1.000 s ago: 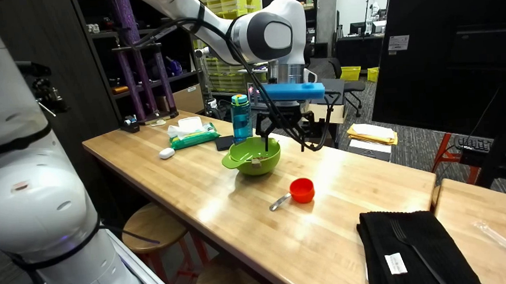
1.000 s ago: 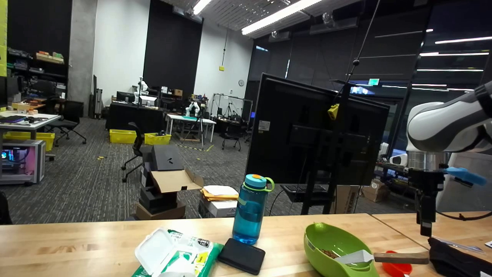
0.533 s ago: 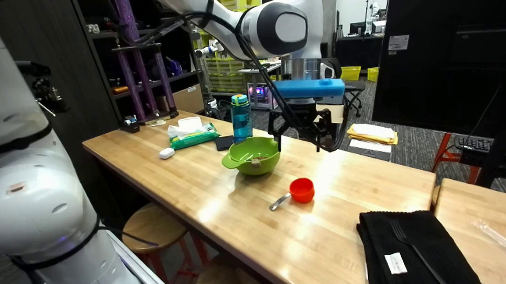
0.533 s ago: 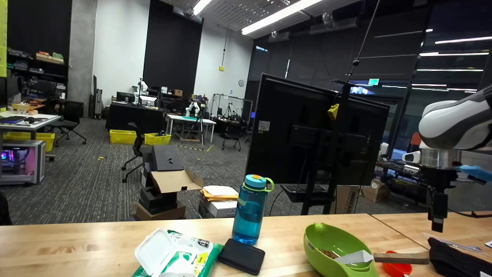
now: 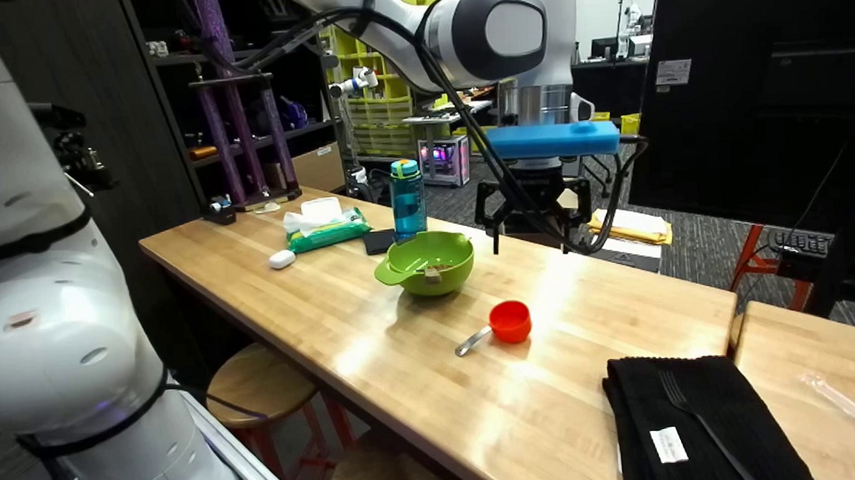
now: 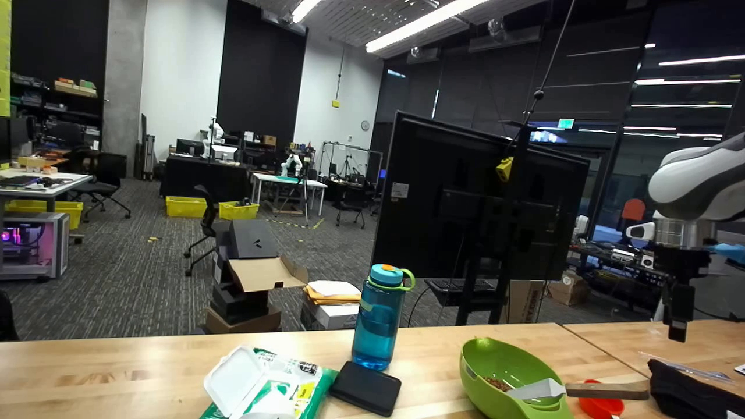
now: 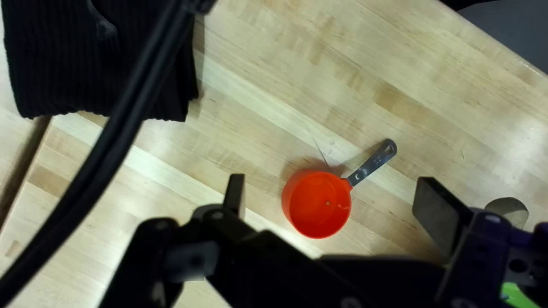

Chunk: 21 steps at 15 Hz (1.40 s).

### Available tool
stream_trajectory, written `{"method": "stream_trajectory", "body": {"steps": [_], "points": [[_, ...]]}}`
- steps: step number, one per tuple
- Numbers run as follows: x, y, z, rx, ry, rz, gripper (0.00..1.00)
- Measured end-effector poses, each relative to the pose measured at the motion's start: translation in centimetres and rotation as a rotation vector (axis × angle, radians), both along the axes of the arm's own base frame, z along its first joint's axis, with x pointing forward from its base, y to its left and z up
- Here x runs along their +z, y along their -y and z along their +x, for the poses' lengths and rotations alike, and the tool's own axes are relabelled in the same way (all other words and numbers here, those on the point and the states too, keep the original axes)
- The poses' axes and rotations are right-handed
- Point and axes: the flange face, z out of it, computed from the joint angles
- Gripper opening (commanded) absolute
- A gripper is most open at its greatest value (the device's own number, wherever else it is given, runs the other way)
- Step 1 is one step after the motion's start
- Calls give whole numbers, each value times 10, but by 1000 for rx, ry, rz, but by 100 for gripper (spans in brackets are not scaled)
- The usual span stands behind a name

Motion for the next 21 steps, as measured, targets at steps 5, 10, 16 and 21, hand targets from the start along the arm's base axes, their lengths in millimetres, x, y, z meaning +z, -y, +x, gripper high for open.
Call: {"method": "stream_trajectory", "body": {"steps": [5, 10, 16, 21], "points": [[7, 16, -2, 24, 7, -4, 100], [13, 35, -10, 58, 13, -6, 100], [15, 75, -19, 55, 28, -19, 100], [1, 102, -14, 53, 39, 2, 100]]}}
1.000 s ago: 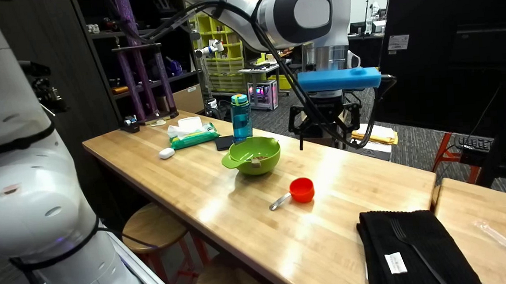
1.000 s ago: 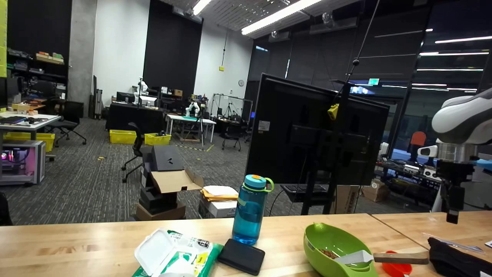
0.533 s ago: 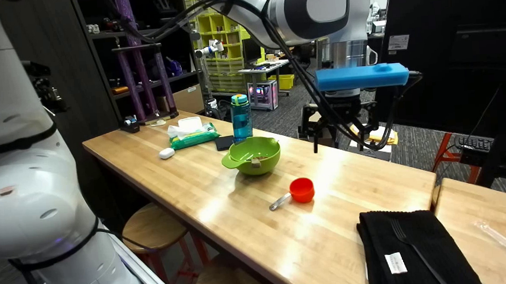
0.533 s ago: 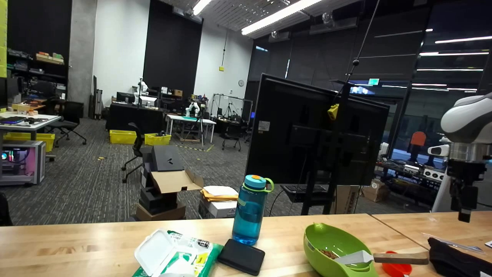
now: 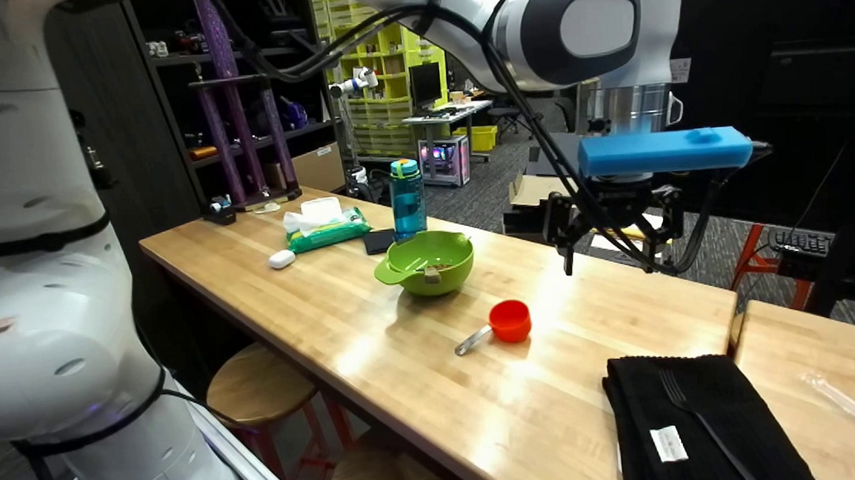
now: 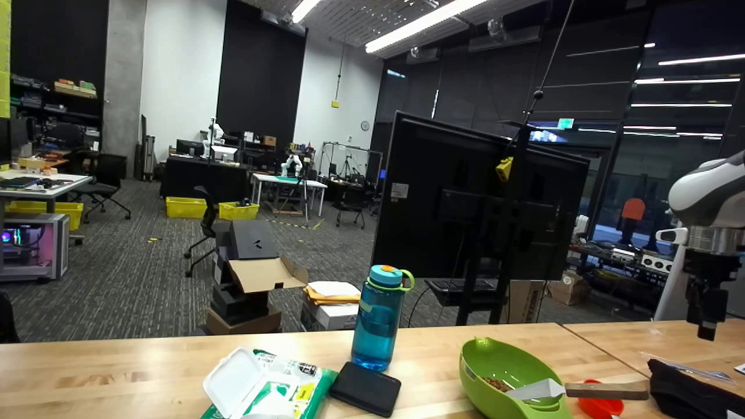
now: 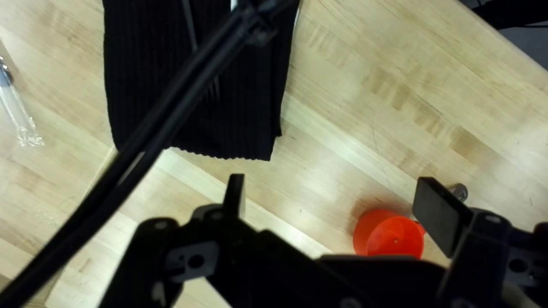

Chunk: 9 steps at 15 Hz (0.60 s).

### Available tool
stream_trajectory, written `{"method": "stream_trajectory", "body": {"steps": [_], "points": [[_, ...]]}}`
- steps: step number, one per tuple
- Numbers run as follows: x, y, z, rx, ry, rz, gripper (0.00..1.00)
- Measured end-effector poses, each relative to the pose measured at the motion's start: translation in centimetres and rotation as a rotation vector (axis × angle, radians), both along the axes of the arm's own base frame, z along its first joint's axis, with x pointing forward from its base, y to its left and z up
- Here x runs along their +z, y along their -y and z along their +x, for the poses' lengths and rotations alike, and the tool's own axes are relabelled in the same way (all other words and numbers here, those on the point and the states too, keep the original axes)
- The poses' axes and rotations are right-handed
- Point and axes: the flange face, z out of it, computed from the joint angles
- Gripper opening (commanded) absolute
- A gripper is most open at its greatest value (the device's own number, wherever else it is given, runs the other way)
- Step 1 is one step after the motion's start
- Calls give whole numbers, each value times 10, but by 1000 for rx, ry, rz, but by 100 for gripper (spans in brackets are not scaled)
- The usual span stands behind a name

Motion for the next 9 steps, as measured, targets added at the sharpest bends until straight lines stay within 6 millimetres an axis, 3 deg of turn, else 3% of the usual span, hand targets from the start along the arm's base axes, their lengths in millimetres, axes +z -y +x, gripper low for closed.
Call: {"method": "stream_trajectory", "body": {"steps": [9], "points": [[-31, 57, -2, -10, -35, 7, 100]]}}
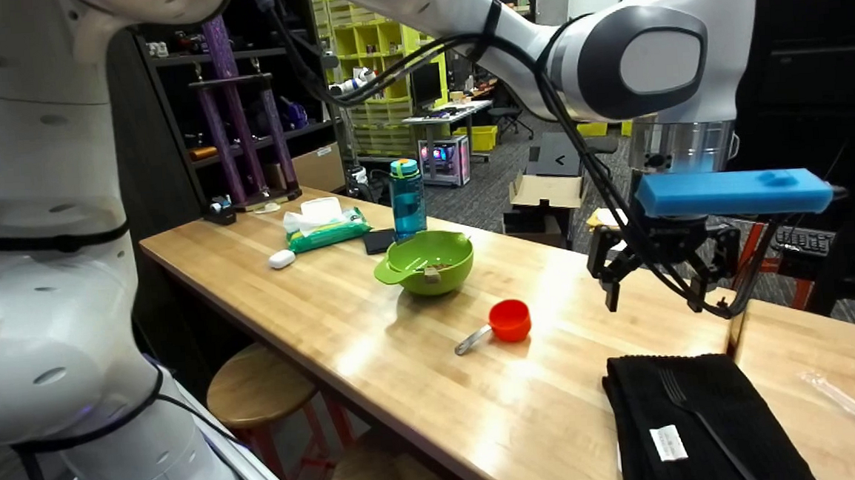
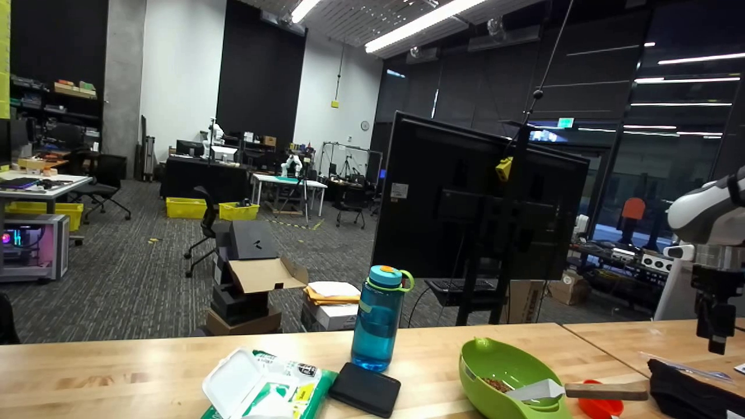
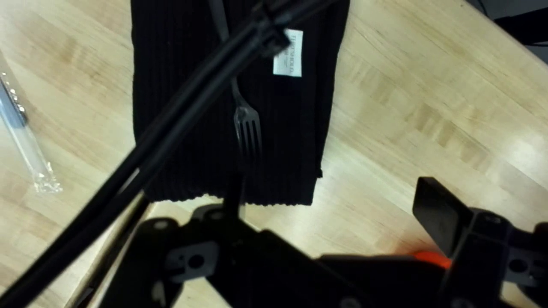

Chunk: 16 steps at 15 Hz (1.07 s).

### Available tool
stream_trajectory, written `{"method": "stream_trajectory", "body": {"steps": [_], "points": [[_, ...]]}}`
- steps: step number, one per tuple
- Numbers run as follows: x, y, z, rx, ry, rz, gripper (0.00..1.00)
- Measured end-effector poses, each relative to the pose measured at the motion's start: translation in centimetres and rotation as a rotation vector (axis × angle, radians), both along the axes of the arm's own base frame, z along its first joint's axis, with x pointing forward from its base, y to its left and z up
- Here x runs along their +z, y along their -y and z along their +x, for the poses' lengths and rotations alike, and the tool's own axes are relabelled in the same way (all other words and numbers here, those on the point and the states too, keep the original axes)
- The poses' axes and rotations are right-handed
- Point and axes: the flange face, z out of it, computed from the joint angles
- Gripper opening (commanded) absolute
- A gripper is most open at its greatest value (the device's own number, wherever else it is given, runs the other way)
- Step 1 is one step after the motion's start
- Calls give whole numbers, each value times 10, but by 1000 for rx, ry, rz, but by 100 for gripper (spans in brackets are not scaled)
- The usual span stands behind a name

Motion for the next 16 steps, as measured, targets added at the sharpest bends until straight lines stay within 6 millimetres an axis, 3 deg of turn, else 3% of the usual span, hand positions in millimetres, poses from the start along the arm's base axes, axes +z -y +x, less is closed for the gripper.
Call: {"method": "stream_trajectory", "body": {"steps": [6, 16], "points": [[-23, 32, -11, 5, -37, 6, 100], [-68, 56, -27, 17, -91, 37, 100]]}}
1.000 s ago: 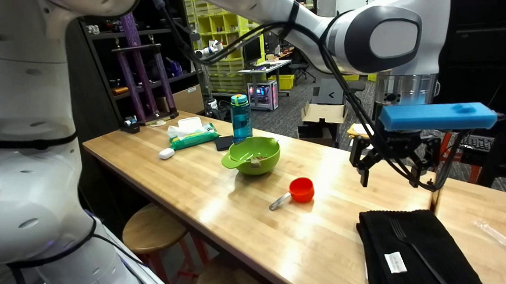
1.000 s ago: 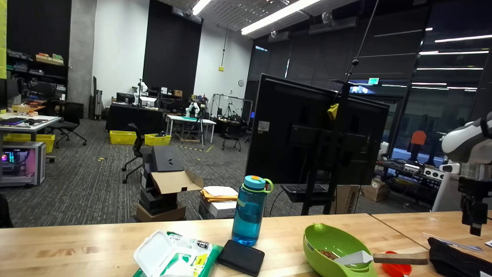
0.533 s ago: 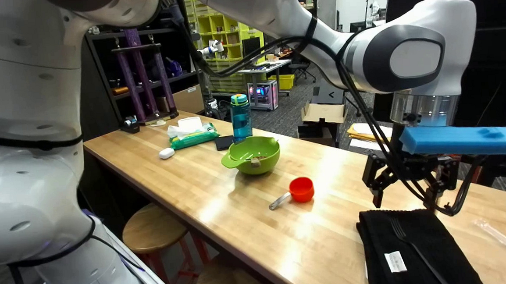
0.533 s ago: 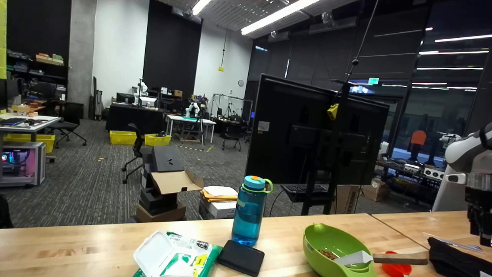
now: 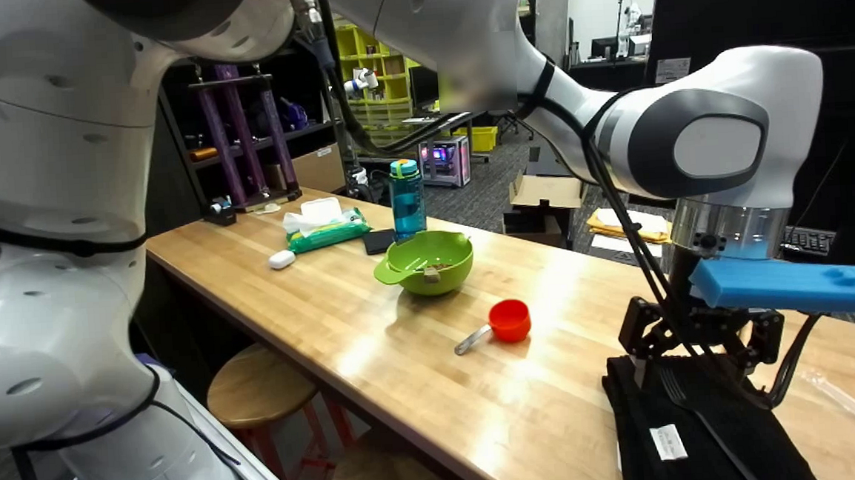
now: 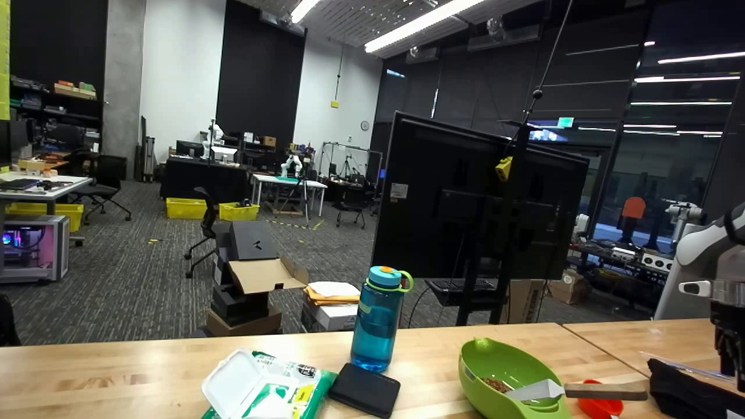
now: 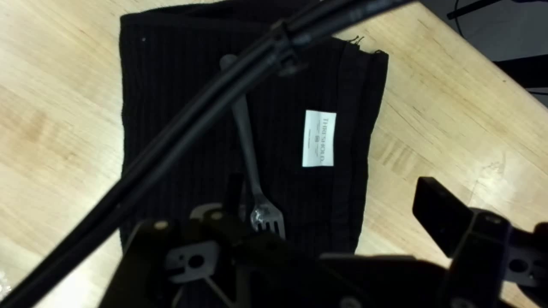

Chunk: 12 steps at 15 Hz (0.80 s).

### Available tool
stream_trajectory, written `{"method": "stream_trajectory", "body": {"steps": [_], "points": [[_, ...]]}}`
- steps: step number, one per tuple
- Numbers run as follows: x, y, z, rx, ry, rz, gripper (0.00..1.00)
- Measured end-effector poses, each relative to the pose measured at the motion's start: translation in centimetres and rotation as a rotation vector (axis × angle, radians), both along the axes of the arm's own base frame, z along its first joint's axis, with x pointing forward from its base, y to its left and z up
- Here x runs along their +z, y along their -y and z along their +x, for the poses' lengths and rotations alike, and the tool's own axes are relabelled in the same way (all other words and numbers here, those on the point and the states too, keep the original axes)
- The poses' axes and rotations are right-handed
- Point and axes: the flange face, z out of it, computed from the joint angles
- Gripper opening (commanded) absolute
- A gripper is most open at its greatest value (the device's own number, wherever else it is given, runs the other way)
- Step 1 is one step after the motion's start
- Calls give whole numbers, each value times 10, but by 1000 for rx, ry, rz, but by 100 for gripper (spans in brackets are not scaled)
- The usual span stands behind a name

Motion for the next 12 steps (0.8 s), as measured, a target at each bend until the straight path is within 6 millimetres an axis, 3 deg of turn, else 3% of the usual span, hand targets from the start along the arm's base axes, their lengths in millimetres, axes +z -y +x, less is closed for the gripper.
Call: {"method": "stream_trajectory", "body": {"steps": [12], "points": [[-37, 16, 8, 6, -4, -13, 100]]}}
